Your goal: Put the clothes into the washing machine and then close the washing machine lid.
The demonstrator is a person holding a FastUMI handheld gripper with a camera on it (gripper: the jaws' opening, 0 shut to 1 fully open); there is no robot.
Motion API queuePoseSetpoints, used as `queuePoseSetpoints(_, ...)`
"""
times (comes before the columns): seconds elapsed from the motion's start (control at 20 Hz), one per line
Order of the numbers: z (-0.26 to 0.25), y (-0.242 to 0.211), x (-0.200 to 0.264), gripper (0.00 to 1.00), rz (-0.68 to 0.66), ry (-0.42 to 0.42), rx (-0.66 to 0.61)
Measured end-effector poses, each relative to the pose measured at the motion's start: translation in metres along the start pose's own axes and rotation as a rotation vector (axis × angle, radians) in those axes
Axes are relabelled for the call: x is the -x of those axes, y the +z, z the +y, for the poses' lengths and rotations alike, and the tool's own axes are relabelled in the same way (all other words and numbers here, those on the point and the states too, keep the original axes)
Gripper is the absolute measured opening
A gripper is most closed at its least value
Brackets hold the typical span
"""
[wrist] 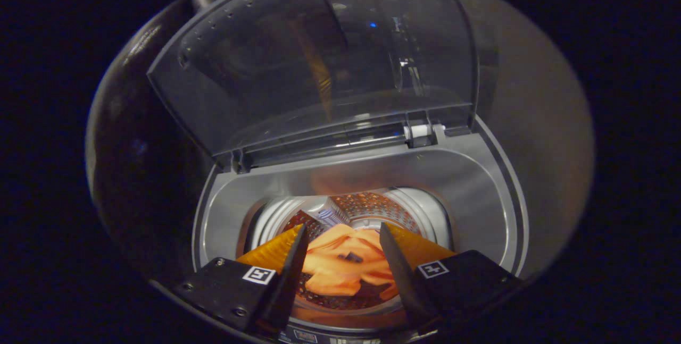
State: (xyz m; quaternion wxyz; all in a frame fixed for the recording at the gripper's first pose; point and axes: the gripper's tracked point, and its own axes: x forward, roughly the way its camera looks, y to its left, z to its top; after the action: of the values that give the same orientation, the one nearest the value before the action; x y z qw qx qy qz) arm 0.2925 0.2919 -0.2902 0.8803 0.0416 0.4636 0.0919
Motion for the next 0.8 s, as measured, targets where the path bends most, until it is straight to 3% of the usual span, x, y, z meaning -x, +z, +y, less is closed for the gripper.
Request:
queuePoseSetpoints(0.1, -0.005, 0.012, 0.013, 0.85, -0.029, -0.012, 0.046)
queuePoseSetpoints(0.2, -0.005, 0.024, 0.028, 0.98, -0.056, -0.023, 0.091)
queuePoseSetpoints(0.5, 0.018, 0.075, 0.079, 0.98, -0.215, -0.017, 0.19)
queuePoseSetpoints(0.8, 0.056, 0.161, 0.134, 0.98, -0.527, -0.008, 0.294)
